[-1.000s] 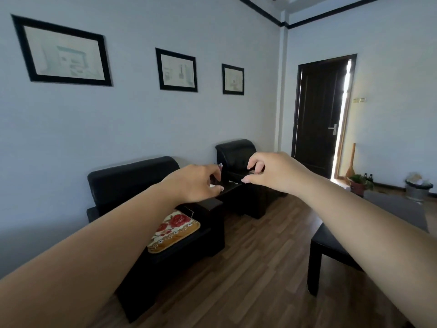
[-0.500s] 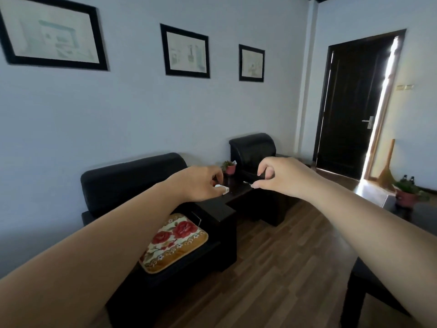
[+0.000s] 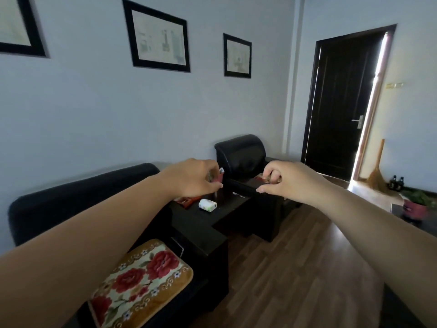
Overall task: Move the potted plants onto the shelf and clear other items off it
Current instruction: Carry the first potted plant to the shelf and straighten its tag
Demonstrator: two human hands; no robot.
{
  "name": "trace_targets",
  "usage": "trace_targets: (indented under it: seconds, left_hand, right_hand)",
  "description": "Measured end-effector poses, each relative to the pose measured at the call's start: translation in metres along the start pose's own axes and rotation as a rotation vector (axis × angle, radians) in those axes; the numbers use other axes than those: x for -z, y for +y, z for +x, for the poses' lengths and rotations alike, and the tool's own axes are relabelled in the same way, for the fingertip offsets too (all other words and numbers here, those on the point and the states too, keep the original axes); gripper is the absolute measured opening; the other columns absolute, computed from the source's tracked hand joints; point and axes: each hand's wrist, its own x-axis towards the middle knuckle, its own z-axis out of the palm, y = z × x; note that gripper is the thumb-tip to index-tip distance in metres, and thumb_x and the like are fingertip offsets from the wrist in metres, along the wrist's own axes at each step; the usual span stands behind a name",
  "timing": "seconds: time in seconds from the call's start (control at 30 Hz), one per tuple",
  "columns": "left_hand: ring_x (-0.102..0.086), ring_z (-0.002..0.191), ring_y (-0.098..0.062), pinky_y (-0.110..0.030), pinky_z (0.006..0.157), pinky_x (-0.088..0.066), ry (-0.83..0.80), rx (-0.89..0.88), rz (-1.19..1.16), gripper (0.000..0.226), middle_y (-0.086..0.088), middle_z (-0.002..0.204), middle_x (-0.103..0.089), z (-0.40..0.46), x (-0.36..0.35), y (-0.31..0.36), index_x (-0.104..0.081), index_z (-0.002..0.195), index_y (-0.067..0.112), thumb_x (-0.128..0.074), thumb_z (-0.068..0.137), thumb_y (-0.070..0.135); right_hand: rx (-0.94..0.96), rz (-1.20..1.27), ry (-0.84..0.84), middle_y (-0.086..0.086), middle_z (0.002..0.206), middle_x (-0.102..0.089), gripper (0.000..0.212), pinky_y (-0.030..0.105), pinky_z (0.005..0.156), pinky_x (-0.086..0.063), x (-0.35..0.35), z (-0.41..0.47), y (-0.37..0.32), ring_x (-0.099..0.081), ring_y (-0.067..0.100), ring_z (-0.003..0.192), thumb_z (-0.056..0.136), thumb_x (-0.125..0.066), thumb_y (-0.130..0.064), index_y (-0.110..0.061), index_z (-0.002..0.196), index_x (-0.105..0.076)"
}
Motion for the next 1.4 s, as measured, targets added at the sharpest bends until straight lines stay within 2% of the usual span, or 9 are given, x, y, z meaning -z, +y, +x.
trace_targets:
  seconds: [0.13,0.3,0.43,0.67,0.77,0.87,0.97,1.1,1.4]
  left_hand:
    - [-0.06,0.081,-0.017,-0.034,0.081,-0.049,0.021,-0.001,-0.016,0.029,0.0,0.102,-0.063,0.08,-0.015,-0.017,-0.052,0.109,0.025,-0.052,0.087,0.043]
    - [-0.058,0.091,-0.017,-0.037,0.088,-0.048,-0.005,0.026,0.016,0.031,0.001,0.1,-0.063,0.187,-0.037,-0.04,-0.051,0.11,0.026,-0.055,0.084,0.043]
    - [-0.056,0.093,-0.018,-0.039,0.09,-0.047,0.009,0.056,0.002,0.033,0.0,0.1,-0.064,0.273,-0.046,-0.056,-0.052,0.11,0.025,-0.055,0.084,0.044]
    - [-0.057,0.095,-0.018,-0.035,0.088,-0.046,-0.001,0.083,-0.036,0.034,-0.004,0.101,-0.066,0.391,-0.067,-0.084,-0.051,0.114,0.023,-0.052,0.087,0.043]
    - [-0.057,0.091,-0.016,-0.031,0.085,-0.044,-0.009,0.104,-0.05,0.029,-0.003,0.098,-0.067,0.444,-0.078,-0.104,-0.053,0.109,0.023,-0.052,0.087,0.043]
    - [-0.055,0.088,-0.014,-0.028,0.082,-0.042,-0.003,0.1,-0.032,0.024,0.0,0.096,-0.066,0.497,-0.09,-0.125,-0.054,0.1,0.025,-0.052,0.087,0.044]
    - [-0.054,0.091,-0.015,-0.031,0.085,-0.044,-0.008,0.087,0.003,0.024,-0.001,0.1,-0.066,0.553,-0.1,-0.146,-0.055,0.101,0.023,-0.051,0.087,0.043]
    - [-0.049,0.091,-0.015,-0.034,0.087,-0.045,-0.003,0.07,0.063,0.027,-0.002,0.106,-0.063,0.641,-0.104,-0.175,-0.057,0.103,0.02,-0.049,0.088,0.041]
    - [-0.052,0.095,-0.017,-0.031,0.083,-0.042,0.024,0.108,0.025,0.027,-0.004,0.107,-0.062,0.786,-0.11,-0.232,-0.056,0.105,0.019,-0.051,0.088,0.04]
  right_hand:
    - [0.022,-0.012,-0.004,-0.006,0.091,-0.065,0.039,0.031,0.072,-0.052,-0.008,0.069,0.032,-0.055,0.005,0.068,0.079,-0.065,-0.045,-0.022,0.109,-0.056]
    - [0.063,-0.054,-0.002,-0.007,0.096,-0.062,0.045,0.031,0.081,-0.049,-0.009,0.164,0.083,-0.057,0.012,0.086,0.08,-0.062,-0.046,-0.022,0.117,-0.053]
    - [0.077,-0.063,0.0,-0.009,0.091,-0.06,0.049,0.029,0.08,-0.046,-0.005,0.244,0.125,-0.056,0.011,0.089,0.079,-0.063,-0.047,-0.022,0.12,-0.052]
    - [0.074,-0.029,-0.032,-0.007,0.094,-0.064,0.047,0.027,0.071,-0.044,-0.031,0.366,0.183,-0.055,0.01,0.083,0.078,-0.062,-0.051,-0.021,0.114,-0.055]
    - [0.088,-0.023,-0.029,-0.006,0.093,-0.064,0.044,0.027,0.07,-0.045,-0.042,0.419,0.207,-0.053,0.006,0.077,0.077,-0.062,-0.052,-0.022,0.108,-0.058]
    - [0.113,-0.023,-0.041,-0.008,0.09,-0.061,0.041,0.021,0.062,-0.041,-0.056,0.47,0.228,-0.05,0.002,0.071,0.077,-0.063,-0.051,-0.021,0.106,-0.059]
    - [0.115,-0.044,-0.064,-0.007,0.091,-0.062,0.039,0.021,0.065,-0.042,-0.065,0.528,0.245,-0.053,0.007,0.077,0.079,-0.064,-0.047,-0.019,0.105,-0.06]
    - [0.135,-0.04,-0.055,-0.001,0.093,-0.068,0.033,0.035,0.08,-0.051,-0.075,0.624,0.263,-0.061,0.015,0.086,0.08,-0.064,-0.044,-0.017,0.1,-0.064]
    - [0.186,0.015,-0.068,-0.007,0.091,-0.061,0.042,0.027,0.07,-0.046,-0.099,0.784,0.314,-0.057,0.011,0.082,0.078,-0.065,-0.047,-0.022,0.11,-0.055]
